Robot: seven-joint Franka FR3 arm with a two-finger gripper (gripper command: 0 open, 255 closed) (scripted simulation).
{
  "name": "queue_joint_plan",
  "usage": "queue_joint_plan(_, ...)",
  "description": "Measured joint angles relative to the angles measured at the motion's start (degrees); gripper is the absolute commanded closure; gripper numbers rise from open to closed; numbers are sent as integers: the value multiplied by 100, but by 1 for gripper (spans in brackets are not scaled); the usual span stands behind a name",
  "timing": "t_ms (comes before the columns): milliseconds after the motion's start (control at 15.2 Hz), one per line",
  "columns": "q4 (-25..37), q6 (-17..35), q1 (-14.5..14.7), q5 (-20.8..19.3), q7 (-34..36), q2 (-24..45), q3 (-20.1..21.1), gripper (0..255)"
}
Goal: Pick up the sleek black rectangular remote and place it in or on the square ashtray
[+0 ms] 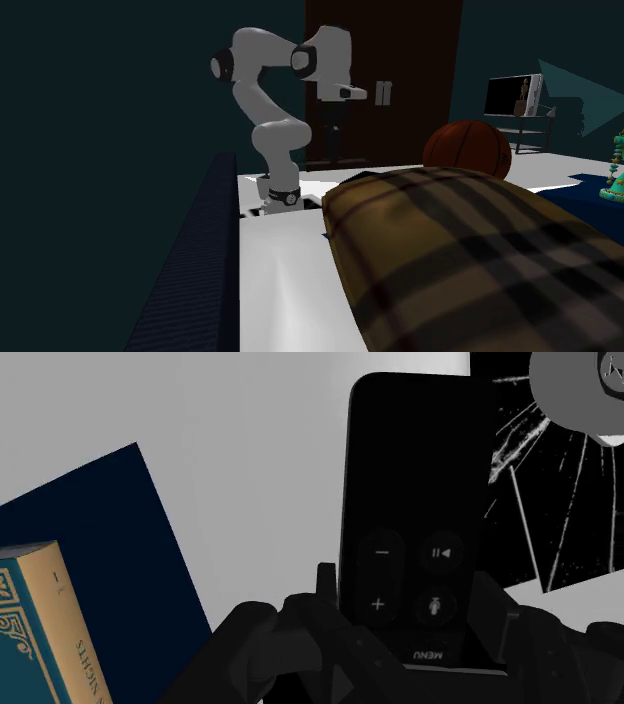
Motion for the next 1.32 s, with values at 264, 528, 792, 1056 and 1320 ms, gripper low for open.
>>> queue_joint_plan(264, 43, 260, 405, 433, 586, 335, 494, 255)
queue_joint_plan(528, 326, 374, 788, 840, 1141, 739, 981, 255)
queue_joint_plan(792, 702, 559, 1094, 1165, 1639, 1305, 1410, 255)
queue_joint_plan(1056, 680, 817, 1179, 1258, 1793, 1541, 1541, 255)
queue_joint_plan(1320, 479, 1165, 1186, 1269, 1803, 1689, 1555, 255)
